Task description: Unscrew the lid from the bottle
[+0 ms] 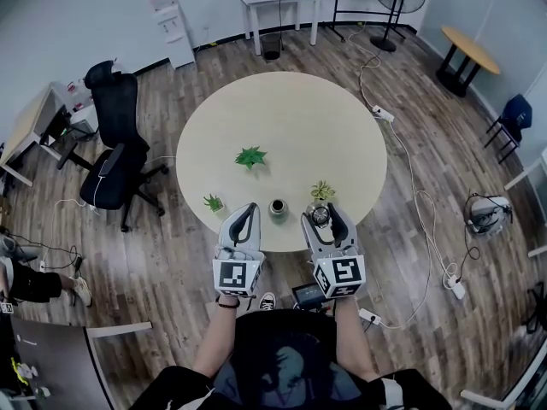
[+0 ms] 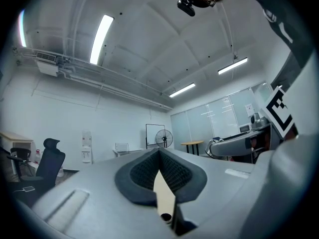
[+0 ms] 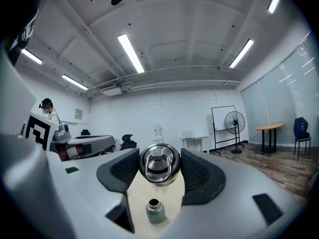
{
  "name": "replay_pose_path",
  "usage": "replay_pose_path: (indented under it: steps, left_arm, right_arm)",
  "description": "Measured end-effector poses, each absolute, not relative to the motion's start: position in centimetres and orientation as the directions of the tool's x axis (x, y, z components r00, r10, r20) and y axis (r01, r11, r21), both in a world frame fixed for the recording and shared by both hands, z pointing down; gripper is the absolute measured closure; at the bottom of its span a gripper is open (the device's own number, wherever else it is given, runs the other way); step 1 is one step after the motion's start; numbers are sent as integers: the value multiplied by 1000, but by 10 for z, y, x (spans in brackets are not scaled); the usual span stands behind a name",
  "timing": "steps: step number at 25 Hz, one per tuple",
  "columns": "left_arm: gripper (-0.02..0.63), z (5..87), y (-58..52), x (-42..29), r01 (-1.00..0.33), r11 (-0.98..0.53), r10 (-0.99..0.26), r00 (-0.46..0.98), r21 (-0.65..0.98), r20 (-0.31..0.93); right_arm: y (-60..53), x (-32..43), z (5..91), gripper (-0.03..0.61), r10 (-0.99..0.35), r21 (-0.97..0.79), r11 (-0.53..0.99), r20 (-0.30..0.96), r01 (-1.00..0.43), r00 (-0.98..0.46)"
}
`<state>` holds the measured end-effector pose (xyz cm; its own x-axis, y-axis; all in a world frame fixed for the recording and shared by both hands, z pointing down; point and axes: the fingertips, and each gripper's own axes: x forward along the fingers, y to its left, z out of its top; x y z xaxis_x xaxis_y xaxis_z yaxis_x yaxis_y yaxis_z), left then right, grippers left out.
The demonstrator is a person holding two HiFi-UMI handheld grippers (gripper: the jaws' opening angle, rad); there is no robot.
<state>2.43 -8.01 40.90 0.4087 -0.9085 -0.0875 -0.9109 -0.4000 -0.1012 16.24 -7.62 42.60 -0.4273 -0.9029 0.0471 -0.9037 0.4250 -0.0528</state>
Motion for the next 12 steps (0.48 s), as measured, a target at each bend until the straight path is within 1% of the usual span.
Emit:
replay_pose_path:
  steps: [12]
  left_arm:
    - [612,404,-75,20,-917,-385,-914,395,-108,-92]
  right_arm:
    - [-71,165,418,316,-903,-33,427,47,-904,-428]
